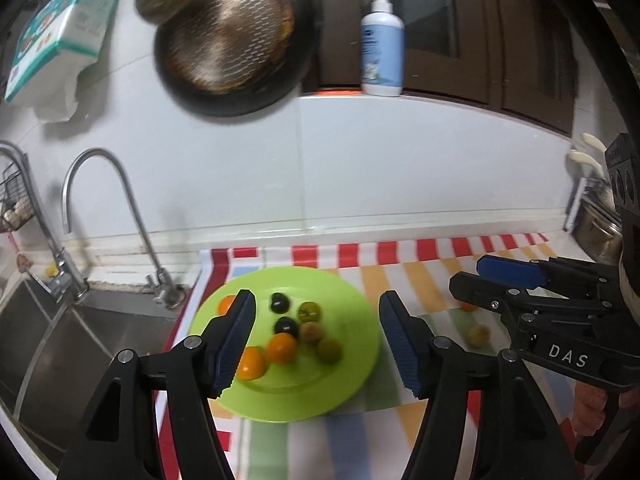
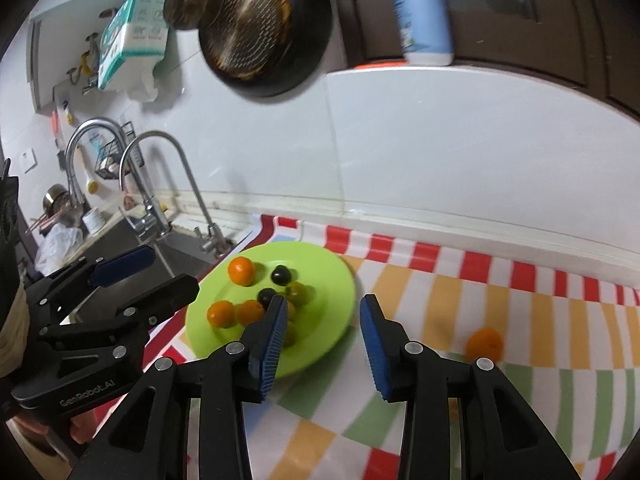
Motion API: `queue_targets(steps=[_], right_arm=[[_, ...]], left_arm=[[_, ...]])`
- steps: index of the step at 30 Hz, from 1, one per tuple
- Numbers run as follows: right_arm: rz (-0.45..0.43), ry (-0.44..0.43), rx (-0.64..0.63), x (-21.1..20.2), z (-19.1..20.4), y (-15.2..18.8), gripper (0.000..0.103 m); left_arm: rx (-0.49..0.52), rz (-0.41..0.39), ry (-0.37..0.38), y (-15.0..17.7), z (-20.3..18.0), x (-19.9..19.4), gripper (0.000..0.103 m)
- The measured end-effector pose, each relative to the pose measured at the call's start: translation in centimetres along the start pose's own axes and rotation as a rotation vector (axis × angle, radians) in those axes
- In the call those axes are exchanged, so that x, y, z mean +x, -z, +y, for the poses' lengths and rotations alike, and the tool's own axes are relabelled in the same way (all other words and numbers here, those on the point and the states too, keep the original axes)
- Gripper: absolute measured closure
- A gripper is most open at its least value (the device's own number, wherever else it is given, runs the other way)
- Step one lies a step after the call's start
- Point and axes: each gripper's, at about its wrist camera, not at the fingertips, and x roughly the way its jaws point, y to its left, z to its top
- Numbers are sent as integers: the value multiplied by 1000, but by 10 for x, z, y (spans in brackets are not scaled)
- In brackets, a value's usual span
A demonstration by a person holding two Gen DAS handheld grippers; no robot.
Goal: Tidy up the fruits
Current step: 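Move both open grippers back toward the last orange and yellow fruit, then grasp the last orange with the left gripper while the right grasps the yellow fruit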
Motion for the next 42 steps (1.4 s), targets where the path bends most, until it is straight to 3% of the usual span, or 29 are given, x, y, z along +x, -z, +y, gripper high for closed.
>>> queue_targets(steps=[10,21,42], right_arm=[[17,108,26,-29,-41,19,64],[143,139,73,-4,-72,49,64],[273,150,84,58,-82,75,65]], left_arm=[[77,2,93,4,-48,8,37],[167,65,195,16,-77,49,38],[243,146,208,35,-76,91,38]])
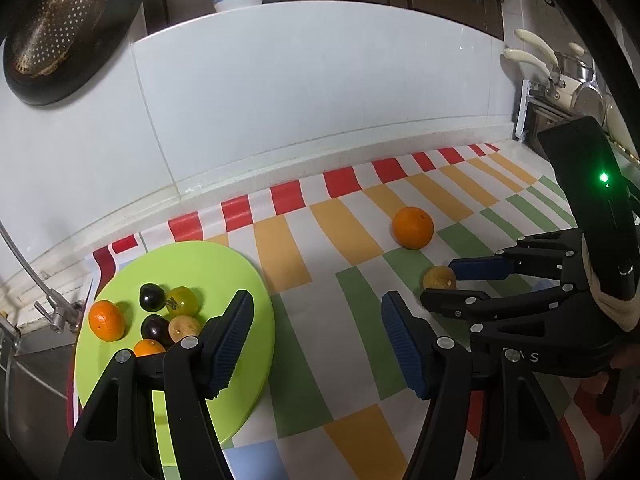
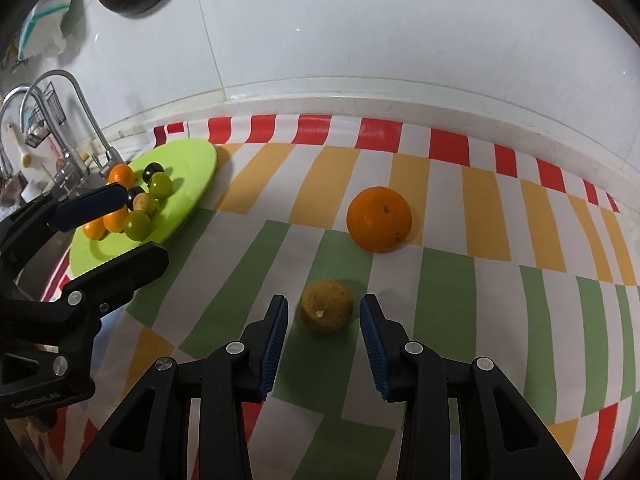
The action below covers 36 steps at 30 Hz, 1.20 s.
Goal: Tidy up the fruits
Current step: 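Grasp the last orange with the left gripper while the right grasps the yellow fruit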
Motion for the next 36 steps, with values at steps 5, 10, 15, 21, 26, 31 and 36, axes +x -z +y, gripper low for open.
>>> queue_targets(steps=[5,10,15,21,26,31,36], right_arm=[[8,-2,0,5,-2,-2,73],[-2,-4,15,4,-7,-1,74],[-41,32,47,-12,-23,-1,74],[-72,94,101,-26,-47,-5,74],[-90,142,148,-33,-66,-5,74],[-94,172,180,-35,-79,-4,74],[-90,180,203,-31,-88,-4,74]], left_arm=[[1,9,6,-1,-1,6,38],[3,18,30,-4,-6,15,38],[25,14,63,-10,-18,25,38],[66,6,132,-23,-38,42,38],[63,35,197,-35,-50,64,38],[68,67,217,-44,-63,85,38],[82,98,195,-51,-73,100,44]])
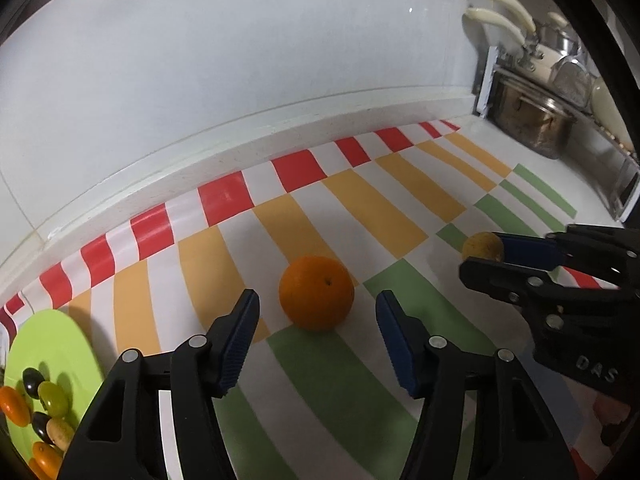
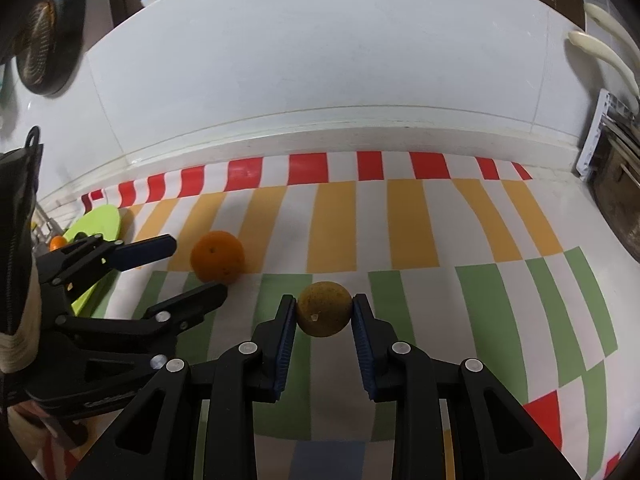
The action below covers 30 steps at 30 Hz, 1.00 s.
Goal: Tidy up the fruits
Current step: 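Grasp the last orange with the left gripper while the right grasps the yellow fruit, then carry the orange and yellow fruit in both grippers over the green plate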
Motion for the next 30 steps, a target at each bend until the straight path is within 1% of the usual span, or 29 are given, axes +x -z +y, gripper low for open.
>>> queue_targets(steps=[3,5,8,10,13,21,30], right_arm=[[4,5,9,0,-7,2,74],[6,7,12,1,-10,3,74],[7,8,16,1,-10,4,74],[6,10,18,0,-9,4,74],[7,5,17,0,-9,4,74],[-16,-25,9,-13,-2,4,74],[-68,-83,-39,-43,26,-1,74]], left_arm=[[4,18,-12,-4,-1,9,48],[1,27,-15,-5,-1,13,56],[7,37,-21,-5,-1,16,62],[12,37,-15,-4,-1,15,63],[-7,36,2,-2,0,9,63],[-67,1,-27,6,7,-29,63],[-113,-68,-81,14,18,-77,63]])
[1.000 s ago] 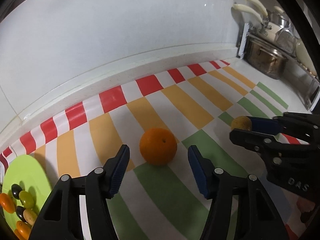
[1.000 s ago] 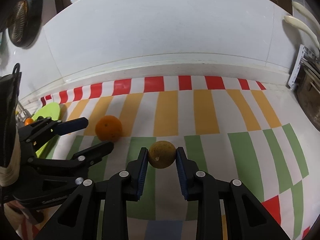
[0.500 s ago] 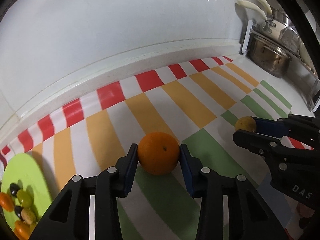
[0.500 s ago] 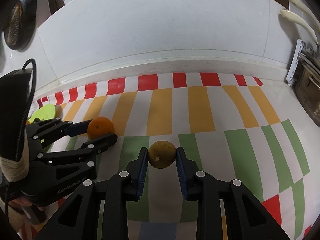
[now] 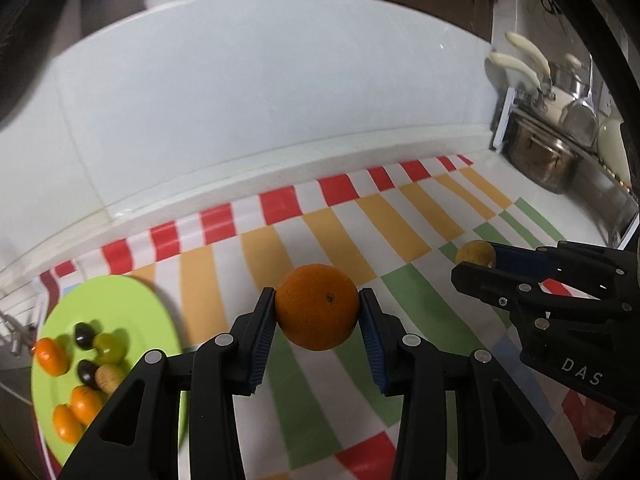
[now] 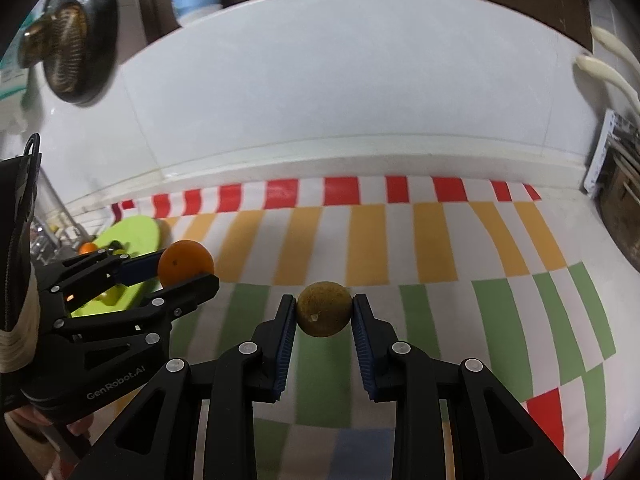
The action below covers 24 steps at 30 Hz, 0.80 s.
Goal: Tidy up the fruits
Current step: 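Carry the orange and yellow fruit in both grippers over the green plate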
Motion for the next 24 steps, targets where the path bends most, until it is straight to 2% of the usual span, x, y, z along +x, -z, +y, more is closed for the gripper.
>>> queue_targets(steps=[14,24], right_arm=[[-63,-115,-100,-29,59,-7,74],[-112,-192,-163,-41,97,-18,74]], left_arm=[[-108,-111,-111,12,38,-80,63],[-179,-141,-206,27,65,-118,63]])
